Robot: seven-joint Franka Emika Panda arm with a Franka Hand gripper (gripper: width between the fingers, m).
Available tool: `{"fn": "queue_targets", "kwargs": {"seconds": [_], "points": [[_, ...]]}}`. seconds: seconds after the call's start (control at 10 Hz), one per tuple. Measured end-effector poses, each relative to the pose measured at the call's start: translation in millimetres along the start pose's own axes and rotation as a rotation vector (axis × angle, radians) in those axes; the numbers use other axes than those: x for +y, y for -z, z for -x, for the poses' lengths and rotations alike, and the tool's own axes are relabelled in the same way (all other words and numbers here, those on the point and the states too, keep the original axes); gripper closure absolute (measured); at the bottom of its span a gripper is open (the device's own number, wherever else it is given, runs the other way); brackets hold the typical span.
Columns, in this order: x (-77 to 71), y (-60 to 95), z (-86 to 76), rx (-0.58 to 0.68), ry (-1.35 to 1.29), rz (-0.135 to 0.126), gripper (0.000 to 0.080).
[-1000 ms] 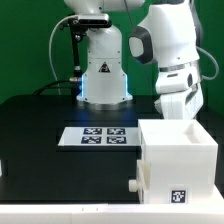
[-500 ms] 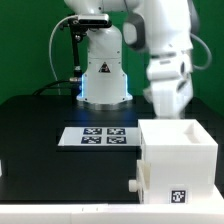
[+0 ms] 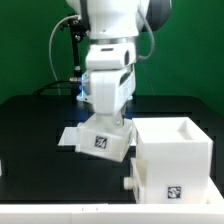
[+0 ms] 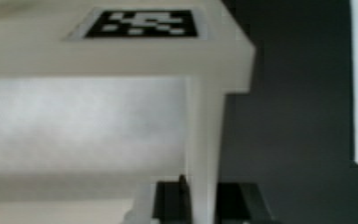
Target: Assemble drawer
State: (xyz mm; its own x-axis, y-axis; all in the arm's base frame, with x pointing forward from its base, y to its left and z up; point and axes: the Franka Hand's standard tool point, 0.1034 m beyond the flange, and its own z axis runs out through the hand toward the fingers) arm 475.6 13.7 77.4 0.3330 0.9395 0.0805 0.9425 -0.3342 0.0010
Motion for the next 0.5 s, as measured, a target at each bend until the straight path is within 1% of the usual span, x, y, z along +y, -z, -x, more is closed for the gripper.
{"fn": "queue_targets", "kwargs": {"seconds": [0.1,0.2,0.4,0.5], "points": [[3.5,-0.3,-5.7,0.009,-0.034,0.011,0.0762],[-0.1,-2.0,-3.8,0.006,-0.015,0.004,0.0761],[-0.5,-2.9,-3.5,0.006,-0.017,0.002,0.0761],[1.8,-2.5,-2.4,0.001,0.028,-0.009,0.0761]]}}
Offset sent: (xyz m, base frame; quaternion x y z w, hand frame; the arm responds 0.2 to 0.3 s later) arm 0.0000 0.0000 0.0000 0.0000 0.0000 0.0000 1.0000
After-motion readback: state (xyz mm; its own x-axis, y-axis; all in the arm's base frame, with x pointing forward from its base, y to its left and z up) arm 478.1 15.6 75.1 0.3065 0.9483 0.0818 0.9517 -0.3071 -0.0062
